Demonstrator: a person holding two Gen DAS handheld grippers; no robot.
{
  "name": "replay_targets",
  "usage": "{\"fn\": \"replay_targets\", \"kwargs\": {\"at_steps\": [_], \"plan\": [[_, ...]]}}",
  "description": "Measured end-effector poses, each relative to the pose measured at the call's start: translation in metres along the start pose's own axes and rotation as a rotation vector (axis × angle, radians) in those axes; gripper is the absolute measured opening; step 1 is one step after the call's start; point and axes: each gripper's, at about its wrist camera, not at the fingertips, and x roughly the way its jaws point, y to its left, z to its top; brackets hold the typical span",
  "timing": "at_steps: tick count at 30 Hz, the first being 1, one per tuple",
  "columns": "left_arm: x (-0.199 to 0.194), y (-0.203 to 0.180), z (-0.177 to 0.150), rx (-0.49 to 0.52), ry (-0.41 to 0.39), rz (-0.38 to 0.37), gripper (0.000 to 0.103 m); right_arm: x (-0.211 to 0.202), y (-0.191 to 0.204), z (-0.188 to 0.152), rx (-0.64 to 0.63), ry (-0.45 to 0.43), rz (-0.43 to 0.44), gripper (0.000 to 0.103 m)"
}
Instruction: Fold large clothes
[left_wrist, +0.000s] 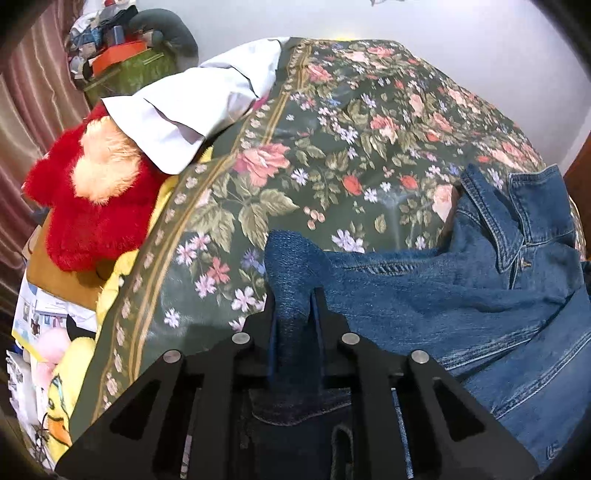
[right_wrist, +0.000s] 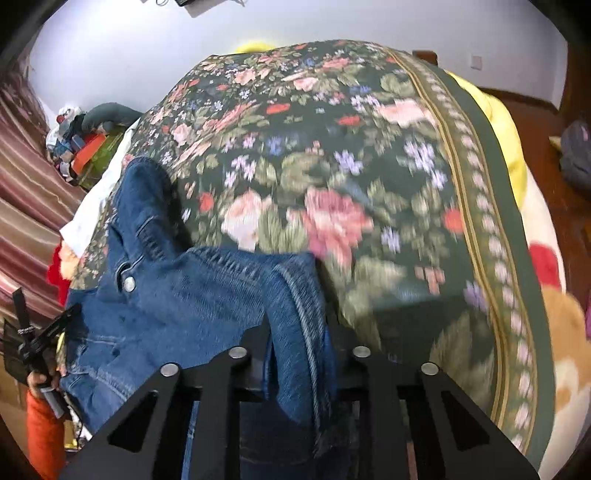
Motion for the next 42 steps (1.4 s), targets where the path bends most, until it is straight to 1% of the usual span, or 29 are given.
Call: {"fn": "replay_targets", "kwargs": {"at_steps": [3, 5, 8, 10, 13, 15, 16, 18, 19, 20, 21, 23, 26, 28, 32, 34, 38, 41, 42], "plan": [[0.003, 0.007, 0.006, -0.023, -0.012, 0.032, 0.015, 0.011, 0.010, 0.015, -0.051, 0.006, -0.044, 0.017], [0.012, 0.012, 0.007, -0.038, 0.010, 0.054, 0.016, 0.019, 0.019, 0.018, -0.099, 0.012, -0.093, 0.018], [0.016, 0.013, 0.004, -0.030, 0.021, 0.066, 0.022, 0.022, 0.033, 0.012, -0.191, -0.007, -0.188, 0.018], [0.016, 0.014, 0.002, -0.019, 0.025, 0.072, 0.024, 0.021, 0.039, 0.005, -0.249, -0.013, -0.240, 0.022], [0.015, 0.013, -0.001, 0.002, 0.042, 0.082, 0.027, 0.018, 0.039, 0.000, -0.276, -0.011, -0.296, 0.033], [0.013, 0.011, -0.004, 0.011, 0.047, 0.091, 0.029, 0.014, 0.036, -0.002, -0.263, -0.009, -0.329, 0.050], [0.010, 0.010, -0.007, 0.018, 0.050, 0.101, 0.031, 0.011, 0.034, -0.003, -0.259, -0.008, -0.340, 0.055], [0.005, 0.008, -0.011, 0.037, 0.060, 0.118, 0.041, 0.004, 0.030, -0.007, -0.253, -0.002, -0.371, 0.074], [0.001, 0.007, -0.013, 0.051, 0.066, 0.131, 0.044, 0.000, 0.028, -0.009, -0.251, 0.002, -0.375, 0.076], [-0.004, 0.006, -0.016, 0.067, 0.071, 0.144, 0.049, -0.006, 0.026, -0.010, -0.243, 0.007, -0.367, 0.077], [-0.011, 0.005, -0.018, 0.080, 0.073, 0.152, 0.050, -0.015, 0.023, -0.012, -0.228, 0.015, -0.347, 0.077], [-0.027, 0.004, -0.022, 0.093, 0.070, 0.140, 0.050, -0.033, 0.021, -0.016, -0.196, 0.020, -0.306, 0.077], [-0.051, 0.005, -0.024, 0.090, 0.060, 0.122, 0.051, -0.073, 0.021, -0.026, -0.162, -0.003, -0.243, 0.077], [-0.075, 0.006, -0.026, 0.076, 0.030, 0.102, 0.051, -0.099, 0.024, -0.032, -0.167, -0.029, -0.227, 0.077], [-0.120, 0.007, -0.033, 0.046, -0.043, 0.068, 0.060, -0.145, 0.039, -0.049, -0.190, -0.072, -0.188, 0.078], [-0.146, 0.007, -0.040, 0.040, -0.085, 0.050, 0.062, -0.168, 0.048, -0.062, -0.216, -0.099, -0.170, 0.079], [-0.182, 0.009, -0.055, 0.046, -0.131, 0.020, 0.069, -0.204, 0.063, -0.091, -0.236, -0.146, -0.127, 0.092], [-0.202, 0.011, -0.073, 0.064, -0.146, 0.002, 0.077, -0.220, 0.071, -0.116, -0.241, -0.153, -0.101, 0.092], [-0.206, 0.012, -0.079, 0.066, -0.148, -0.001, 0.078, -0.223, 0.073, -0.125, -0.238, -0.148, -0.093, 0.092]]}}
